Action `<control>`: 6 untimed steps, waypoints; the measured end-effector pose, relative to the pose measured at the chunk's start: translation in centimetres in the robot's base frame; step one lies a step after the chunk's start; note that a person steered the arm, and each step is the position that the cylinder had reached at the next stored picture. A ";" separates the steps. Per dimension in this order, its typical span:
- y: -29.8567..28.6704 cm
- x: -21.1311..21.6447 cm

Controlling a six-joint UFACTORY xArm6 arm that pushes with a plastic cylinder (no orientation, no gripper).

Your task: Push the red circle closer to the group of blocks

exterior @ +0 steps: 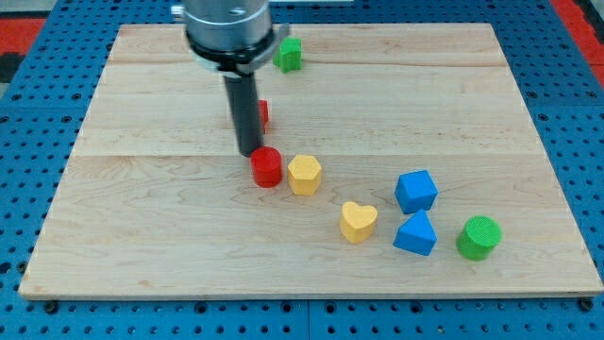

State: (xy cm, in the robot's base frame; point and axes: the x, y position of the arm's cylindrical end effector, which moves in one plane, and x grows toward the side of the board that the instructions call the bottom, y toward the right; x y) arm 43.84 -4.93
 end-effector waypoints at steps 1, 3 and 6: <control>3.3 0.4; -5.2 -0.4; 10.0 3.8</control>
